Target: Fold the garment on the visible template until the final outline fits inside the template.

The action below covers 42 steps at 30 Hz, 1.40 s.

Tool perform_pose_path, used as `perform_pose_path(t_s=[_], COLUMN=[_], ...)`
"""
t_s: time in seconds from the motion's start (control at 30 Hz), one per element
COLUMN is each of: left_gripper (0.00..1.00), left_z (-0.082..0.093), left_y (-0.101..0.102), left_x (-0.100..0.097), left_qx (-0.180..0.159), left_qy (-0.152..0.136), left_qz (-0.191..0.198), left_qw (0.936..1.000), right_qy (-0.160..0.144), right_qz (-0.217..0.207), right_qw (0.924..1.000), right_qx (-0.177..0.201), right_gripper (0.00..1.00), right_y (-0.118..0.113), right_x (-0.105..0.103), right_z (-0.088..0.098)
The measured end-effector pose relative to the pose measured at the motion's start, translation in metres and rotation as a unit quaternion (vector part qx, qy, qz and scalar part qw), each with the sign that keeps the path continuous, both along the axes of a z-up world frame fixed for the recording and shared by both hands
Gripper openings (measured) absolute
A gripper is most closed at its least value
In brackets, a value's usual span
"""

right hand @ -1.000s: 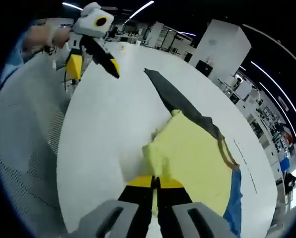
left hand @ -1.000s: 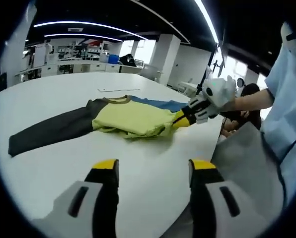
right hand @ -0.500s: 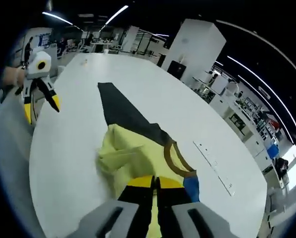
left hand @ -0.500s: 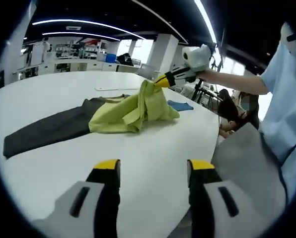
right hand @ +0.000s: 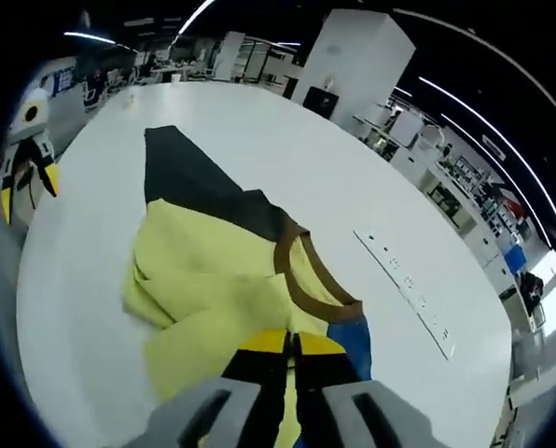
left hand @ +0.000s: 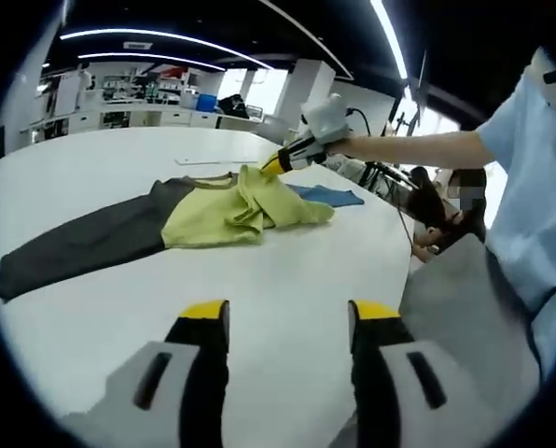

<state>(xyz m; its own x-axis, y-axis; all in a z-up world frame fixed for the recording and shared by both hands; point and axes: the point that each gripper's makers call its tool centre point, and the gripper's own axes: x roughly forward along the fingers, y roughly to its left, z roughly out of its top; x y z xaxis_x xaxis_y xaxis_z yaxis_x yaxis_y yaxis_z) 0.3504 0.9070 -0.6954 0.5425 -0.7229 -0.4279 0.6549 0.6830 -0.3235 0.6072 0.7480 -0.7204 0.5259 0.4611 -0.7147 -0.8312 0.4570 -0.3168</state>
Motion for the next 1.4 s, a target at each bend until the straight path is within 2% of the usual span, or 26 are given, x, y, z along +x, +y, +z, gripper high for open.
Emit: perform_pose_path(t_s=[0.3,0.57,0.7,0.93,1.07,1.23,1.3,1.33,1.4], left_gripper=[0.46,0.45,0.44,0.44,0.44,0.42,0.43,0.42,0.42], left_z=[-0.003,-0.002,-0.001,0.0,0.002,0.005,0.006,0.006,0.006], left_y=[-0.004,-0.007,-0.008,-0.013,-0.016,-0.016,-0.016,-0.016,-0.017], left_x=[0.008,0.017,0.024,0.033,0.038,0.043,0.045,0.045,0.047], left_qx=[-0.001,0.001,0.009,0.014,0.01,0.011,0.013,0.012,0.014], left_qy=[0.005,0.003,-0.007,-0.013,-0.014,-0.019,-0.021,-0.021,-0.021], left_qz=[-0.004,-0.006,-0.005,-0.012,-0.012,-0.011,-0.011,-0.011,-0.012], left_qw=[1.0,1.0,0.9999,0.9997,0.9998,0.9997,0.9997,0.9996,0.9996], right_qy=[0.019,0.031,0.039,0.047,0.038,0.025,-0.003,-0.003,-0.006], right_qz=[-0.013,-0.014,-0.014,-0.024,-0.021,-0.032,-0.033,-0.038,-0.041], right_qw=[0.9997,0.9992,0.9988,0.9985,0.9989,0.9991,0.999,0.9985,0.9978], right_qx=[-0.011,-0.019,-0.026,-0.017,-0.017,0.009,0.03,0.039,0.052], right_gripper=[0.0,0.0,0.0,0.0,0.0,0.22,0.37,0.43,0.45], right_y=[-0.001,-0.004,-0.005,-0.005,-0.005,-0.008,-0.011,-0.011,-0.014], right_x=[0.007,0.008,0.007,0.01,0.008,0.009,0.016,0.015,0.011], right_z=[-0.026,-0.037,-0.044,-0.045,-0.041,-0.026,-0.017,-0.014,-0.006])
